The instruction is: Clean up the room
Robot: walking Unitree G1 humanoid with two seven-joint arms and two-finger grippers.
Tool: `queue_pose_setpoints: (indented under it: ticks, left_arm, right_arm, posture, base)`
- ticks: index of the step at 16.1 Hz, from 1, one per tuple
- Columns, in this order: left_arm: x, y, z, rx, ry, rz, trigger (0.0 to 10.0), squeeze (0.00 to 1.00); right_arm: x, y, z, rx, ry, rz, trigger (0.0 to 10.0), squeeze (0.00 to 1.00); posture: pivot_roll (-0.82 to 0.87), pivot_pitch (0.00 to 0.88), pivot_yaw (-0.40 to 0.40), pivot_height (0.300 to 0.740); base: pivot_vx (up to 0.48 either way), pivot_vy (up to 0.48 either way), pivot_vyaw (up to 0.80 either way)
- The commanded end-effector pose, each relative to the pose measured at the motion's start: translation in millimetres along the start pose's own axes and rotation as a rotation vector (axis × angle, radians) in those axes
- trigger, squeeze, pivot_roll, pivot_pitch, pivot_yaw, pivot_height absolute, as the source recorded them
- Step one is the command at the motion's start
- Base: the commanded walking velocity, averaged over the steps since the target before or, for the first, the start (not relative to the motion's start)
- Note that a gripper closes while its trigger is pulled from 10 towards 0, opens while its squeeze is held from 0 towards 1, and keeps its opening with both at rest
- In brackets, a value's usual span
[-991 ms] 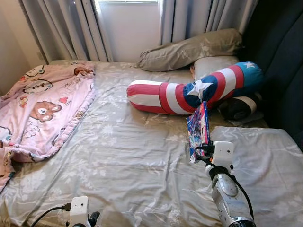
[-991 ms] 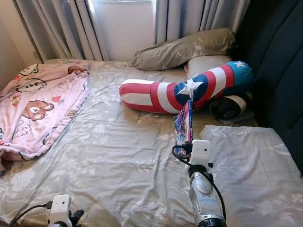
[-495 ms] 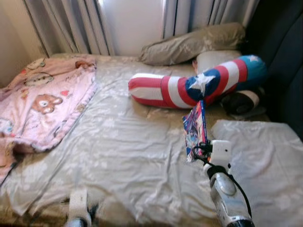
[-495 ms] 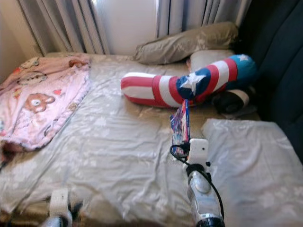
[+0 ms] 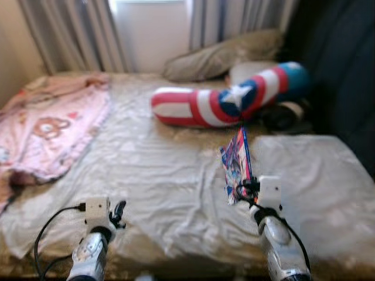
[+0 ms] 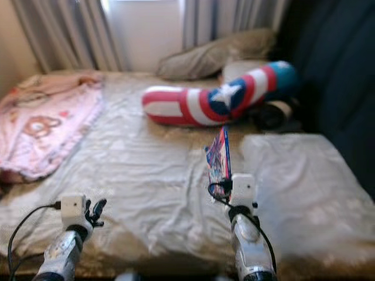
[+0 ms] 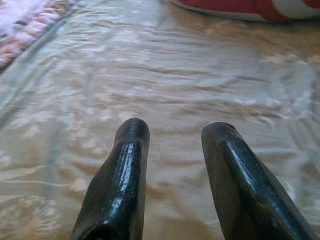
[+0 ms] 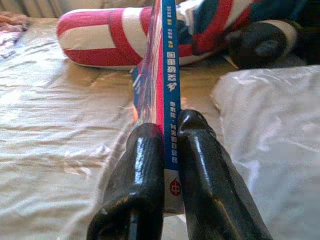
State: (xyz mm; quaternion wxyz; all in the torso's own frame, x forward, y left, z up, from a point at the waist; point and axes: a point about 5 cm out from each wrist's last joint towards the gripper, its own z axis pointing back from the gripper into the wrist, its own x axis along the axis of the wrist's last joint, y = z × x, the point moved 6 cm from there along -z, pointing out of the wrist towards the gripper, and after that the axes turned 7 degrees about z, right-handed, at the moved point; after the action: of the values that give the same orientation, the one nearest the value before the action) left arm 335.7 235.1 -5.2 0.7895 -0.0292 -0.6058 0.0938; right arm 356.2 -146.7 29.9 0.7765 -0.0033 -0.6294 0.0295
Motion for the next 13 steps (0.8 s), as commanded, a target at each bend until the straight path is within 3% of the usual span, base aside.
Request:
queue_pose_setpoints:
  ticks: [1,5,10,13]
  left_arm:
    - [5,-3.8,-1.1,-0.015,-0.027,0.009,10.0,0.00]
    - [6,-9.5,-1.3,-0.039,-0.033,0.017,10.0,0.00]
    - [21,-21.9,-8.8,-0.076,-0.076,0.030,10.0,0.00]
    - [23,-21.2,-9.5,-0.075,-0.079,0.033,10.0,0.00]
  right_arm:
    - [20,2.7,-6.3,0.008,-0.063,-0.003,10.0,0.00]
    - [24,3.1,-9.8,0.012,-0.072,0.000,10.0,0.00]
    - [19,5.2,-11.1,0.019,-0.042,0.013,10.0,0.00]
    - [19,6.8,-11.3,0.022,-0.038,0.021,10.0,0.00]
  posture:
    - [0.01,0.000,0.000,0.653]
    - [0.02,0.000,0.001,0.653]
    - [0.02,0.007,0.003,0.653]
    - [0.02,0.012,0.005,0.630]
  base:
    - [0.000,0.000,0.00]
    - [0.000,0.000,0.00]
    - [0.000,0.000,0.00]
    - [0.000,0.000,0.00]
